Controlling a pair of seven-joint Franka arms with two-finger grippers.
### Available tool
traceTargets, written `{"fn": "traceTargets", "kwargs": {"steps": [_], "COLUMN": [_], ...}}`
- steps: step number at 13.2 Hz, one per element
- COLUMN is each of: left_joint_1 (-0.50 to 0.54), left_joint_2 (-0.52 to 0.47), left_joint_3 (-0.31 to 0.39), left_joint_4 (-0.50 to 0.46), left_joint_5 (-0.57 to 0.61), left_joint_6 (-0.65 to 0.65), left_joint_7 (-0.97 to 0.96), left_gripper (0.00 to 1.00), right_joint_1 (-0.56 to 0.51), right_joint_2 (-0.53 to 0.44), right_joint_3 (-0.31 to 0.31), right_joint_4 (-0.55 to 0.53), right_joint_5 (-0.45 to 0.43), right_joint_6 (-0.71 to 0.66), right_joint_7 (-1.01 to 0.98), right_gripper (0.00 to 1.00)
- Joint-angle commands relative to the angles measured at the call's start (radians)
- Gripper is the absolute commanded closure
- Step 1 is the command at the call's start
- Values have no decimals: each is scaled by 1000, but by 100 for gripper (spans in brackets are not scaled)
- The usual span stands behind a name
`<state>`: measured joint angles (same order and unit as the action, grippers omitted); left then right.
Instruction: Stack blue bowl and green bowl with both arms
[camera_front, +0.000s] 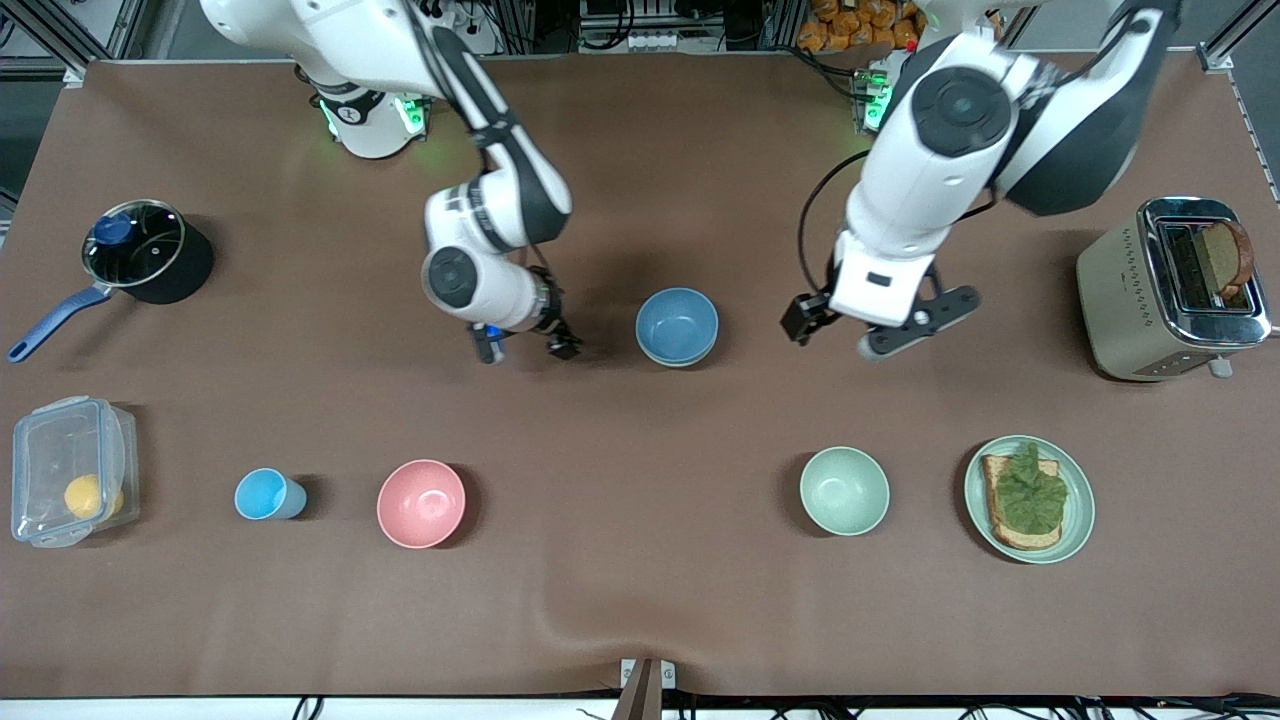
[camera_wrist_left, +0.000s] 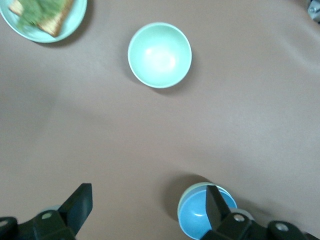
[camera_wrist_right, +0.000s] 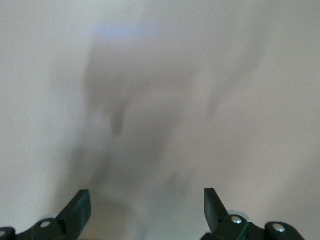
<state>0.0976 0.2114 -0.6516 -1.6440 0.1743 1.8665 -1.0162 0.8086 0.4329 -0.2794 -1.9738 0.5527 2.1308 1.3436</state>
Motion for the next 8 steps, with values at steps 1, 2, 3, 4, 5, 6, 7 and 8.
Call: {"fn": "traceTargets", "kwargs": {"steps": [1,2,3,4,5,6,7,8], "left_joint_1": [68,77,92,106,109,126,137,131], "left_joint_2": [-75,-82,-83,-81,-79,-79,-82,-96], "left_joint_3": [-8,-7,-7,-8,-5,-6,-7,10], "left_joint_4": [-5,-1,22,62,79,84,87,98], "left_joint_5": [10,4,1,-2,-2,-4,-4,-15], "left_joint_6": [-56,-72,-110,-156,-177,-181,-185,-203], "left_joint_7": [109,129,149,165,169,186,238,293], "left_gripper": [0,0,0,0,0,0,0,0], "right_joint_1": [0,0,0,0,0,0,0,-2], "right_joint_2": [-97,-114,-129,-134,-132,-132,-132,-132], "right_joint_3": [-119,-164,-205,-240,-270,-287,-293,-294], "right_joint_4": [-2,6,19,44,71,99,114,133], "right_joint_5": [-71,-80,-97,-114,-131,-154,-174,-186], "right_joint_6": [-217,-274,-332,-391,-444,-483,-505,-523], "right_joint_7": [-136,-193,-249,-291,-314,-320,-320,-320], "right_gripper": [0,0,0,0,0,0,0,0]}}
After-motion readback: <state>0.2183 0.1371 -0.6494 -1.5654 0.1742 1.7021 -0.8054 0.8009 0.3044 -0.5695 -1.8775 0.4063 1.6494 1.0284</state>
